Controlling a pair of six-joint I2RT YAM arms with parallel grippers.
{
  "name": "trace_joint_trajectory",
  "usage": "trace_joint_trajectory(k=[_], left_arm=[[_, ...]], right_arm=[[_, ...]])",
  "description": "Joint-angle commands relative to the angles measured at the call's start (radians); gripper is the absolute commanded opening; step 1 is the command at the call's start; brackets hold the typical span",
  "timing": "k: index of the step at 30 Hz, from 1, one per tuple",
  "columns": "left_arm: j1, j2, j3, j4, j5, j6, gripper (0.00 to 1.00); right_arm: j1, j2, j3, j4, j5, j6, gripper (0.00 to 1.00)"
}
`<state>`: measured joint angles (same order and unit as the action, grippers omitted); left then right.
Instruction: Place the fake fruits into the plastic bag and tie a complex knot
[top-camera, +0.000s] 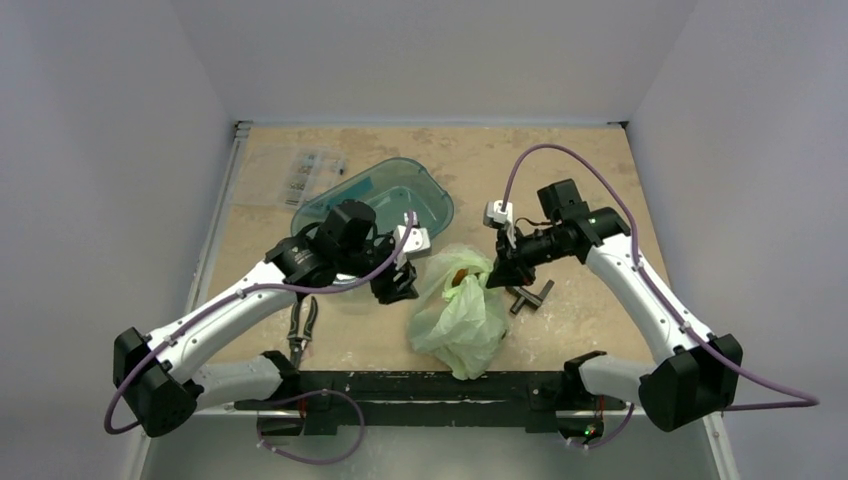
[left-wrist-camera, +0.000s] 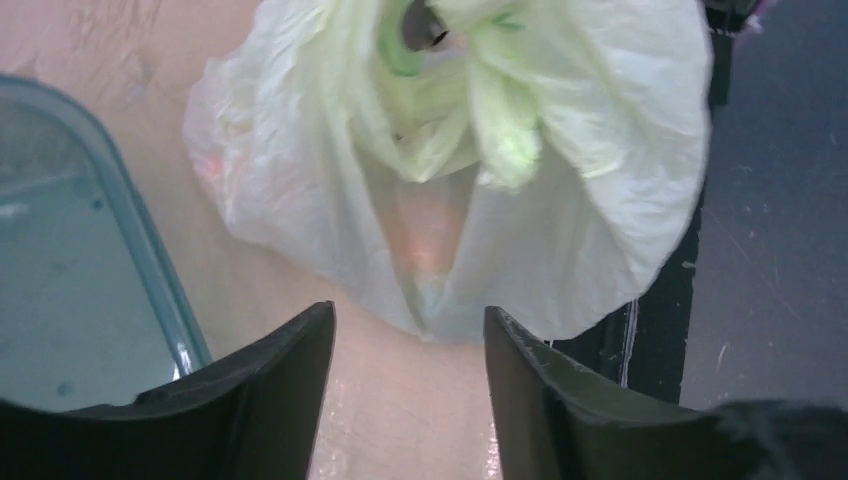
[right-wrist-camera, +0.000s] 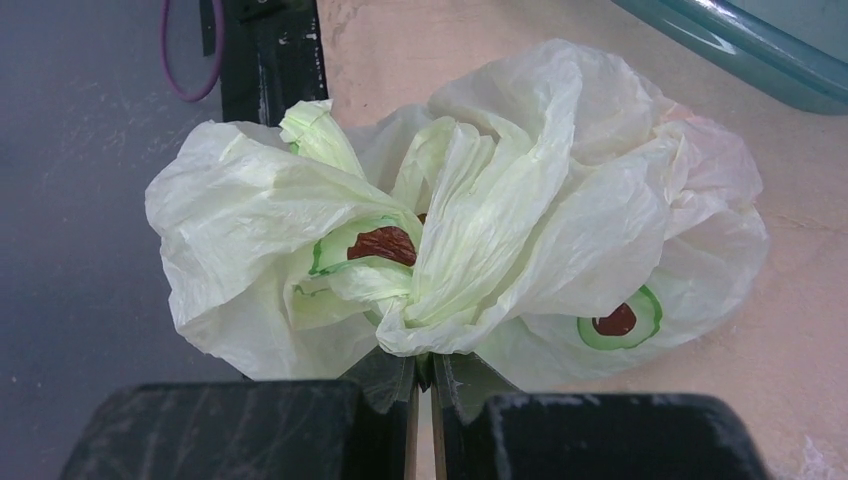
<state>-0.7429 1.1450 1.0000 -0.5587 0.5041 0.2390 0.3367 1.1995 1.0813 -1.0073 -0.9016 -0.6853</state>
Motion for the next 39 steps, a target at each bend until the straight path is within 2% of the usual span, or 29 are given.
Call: trace_joint_trajectory(k=[1, 2, 3, 7, 13, 15, 16, 17, 21, 30, 39], left_arm=[[-0.115, -0.040, 0.053, 0.005, 0.037, 0.116, 0.64], [-0.135, -0.033, 0.054, 0.023, 0.008, 0.127, 0.75], [-0.150, -0.024, 0.055, 0.048, -0.023, 0.124, 0.77], [-0.190, 0.035, 0.100, 0.091, -0.114, 0.088, 0.76], [-0.236, 0.118, 0.190, 0.097, -0.253, 0.092, 0.73], [-0.237, 0.125, 0.201, 0.091, -0.263, 0.101, 0.65], [-0.237, 0.126, 0.201, 0.091, -0.257, 0.109, 0.57], [-0.237, 0.124, 0.201, 0.086, -0.244, 0.121, 0.48], [-0.239, 0.122, 0.190, 0.048, -0.217, 0.145, 0.00], [-0.114, 0.060, -0.008, 0.098, -0.154, 0.012, 0.00], [0.002, 0.054, -0.086, 0.122, -0.160, -0.002, 0.00]], right_arm=[[-0.003, 0.022, 0.052, -0.009, -0.064, 0.009, 0.00], [-0.003, 0.017, 0.045, 0.022, -0.083, 0.053, 0.00], [-0.001, 0.009, 0.035, 0.068, -0.100, 0.107, 0.00], [0.007, -0.014, 0.005, 0.224, -0.127, 0.267, 0.00], [0.051, -0.027, -0.003, 0.250, -0.114, 0.307, 0.00], [0.052, -0.034, -0.012, 0.242, -0.097, 0.288, 0.00], [0.051, -0.037, -0.012, 0.230, -0.090, 0.272, 0.00], [0.053, -0.036, -0.010, 0.218, -0.084, 0.261, 0.00], [0.051, -0.027, 0.013, 0.153, -0.070, 0.187, 0.00], [0.022, -0.029, 0.015, -0.057, 0.089, -0.082, 0.00], [-0.012, -0.030, 0.003, -0.083, 0.140, -0.154, 0.00]])
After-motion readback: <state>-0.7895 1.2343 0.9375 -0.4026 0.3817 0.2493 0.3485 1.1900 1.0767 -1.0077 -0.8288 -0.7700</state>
